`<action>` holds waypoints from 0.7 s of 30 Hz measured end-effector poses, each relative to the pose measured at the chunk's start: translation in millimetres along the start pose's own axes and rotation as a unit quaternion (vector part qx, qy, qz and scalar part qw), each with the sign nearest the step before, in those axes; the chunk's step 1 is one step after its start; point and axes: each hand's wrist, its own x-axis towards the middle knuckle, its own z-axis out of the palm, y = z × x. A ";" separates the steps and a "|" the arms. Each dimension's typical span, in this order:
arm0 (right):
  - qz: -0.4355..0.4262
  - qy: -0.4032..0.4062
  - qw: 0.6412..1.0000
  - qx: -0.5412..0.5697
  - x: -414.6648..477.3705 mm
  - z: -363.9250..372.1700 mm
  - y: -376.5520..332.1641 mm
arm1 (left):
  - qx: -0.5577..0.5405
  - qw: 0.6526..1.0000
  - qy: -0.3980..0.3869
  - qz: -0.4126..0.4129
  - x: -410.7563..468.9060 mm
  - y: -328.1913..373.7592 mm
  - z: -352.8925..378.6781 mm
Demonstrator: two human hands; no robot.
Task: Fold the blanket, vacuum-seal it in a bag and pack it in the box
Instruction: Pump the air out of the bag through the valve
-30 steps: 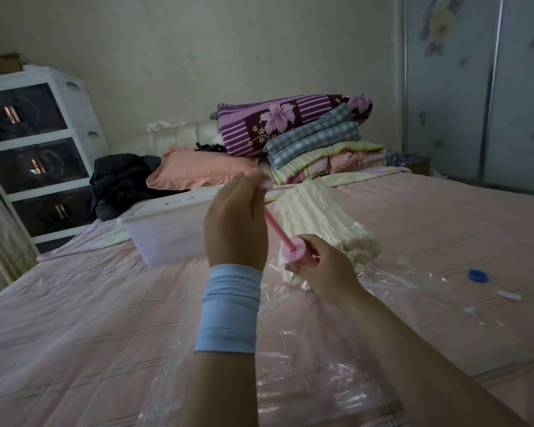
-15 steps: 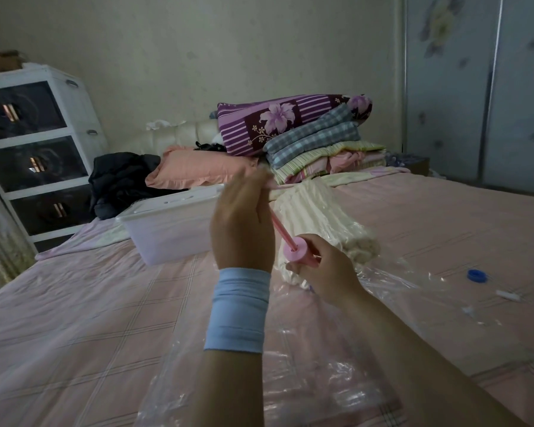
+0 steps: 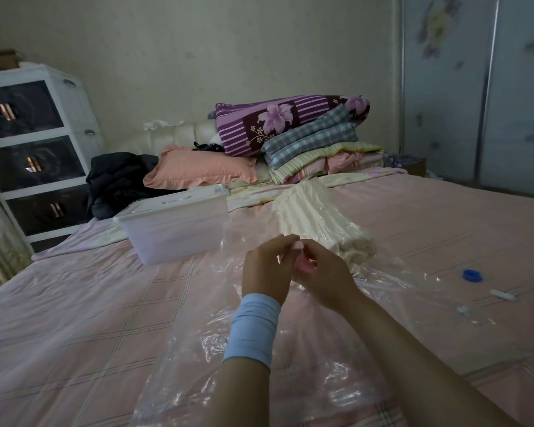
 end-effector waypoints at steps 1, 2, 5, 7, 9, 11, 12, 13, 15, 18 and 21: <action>-0.003 -0.006 1.000 0.014 0.3 -2.8 -0.6 | -0.037 0.999 -0.009 -0.030 2.4 0.4 -0.8; -0.005 -0.009 1.000 0.026 0.9 -6.8 -1.5 | -0.076 0.995 -0.022 -0.055 4.4 -0.1 -0.6; -0.012 -0.006 0.999 0.040 1.4 -20.6 -2.0 | -0.212 0.968 -0.068 -0.117 4.5 2.0 5.0; -0.019 0.001 1.000 0.022 0.6 -31.9 -1.2 | -0.295 0.939 -0.093 -0.150 3.0 3.1 10.0; -0.026 0.014 1.000 0.005 1.0 -43.1 -1.0 | -0.336 0.917 -0.119 -0.181 4.0 3.8 13.1; -0.024 0.036 0.999 0.005 3.1 -52.8 -1.1 | -0.339 0.910 -0.149 -0.188 4.6 3.9 17.8; -0.024 0.048 0.999 -0.005 3.8 -56.4 -2.1 | -0.321 0.918 -0.158 -0.174 4.6 4.7 20.6; -0.034 0.061 0.997 -0.027 4.3 -59.3 -3.3 | -0.288 0.932 -0.161 -0.150 5.1 5.5 24.3; -0.085 0.092 0.988 -0.094 4.6 -63.7 -4.1 | -0.205 0.963 -0.151 -0.089 5.2 9.1 33.7; -0.151 0.106 0.969 -0.165 4.4 -65.2 -8.4 | -0.136 0.985 -0.099 -0.036 6.3 9.5 50.9; -0.170 0.097 0.960 -0.201 5.3 -65.6 -6.4 | -0.084 0.992 -0.086 -0.040 4.2 3.4 65.4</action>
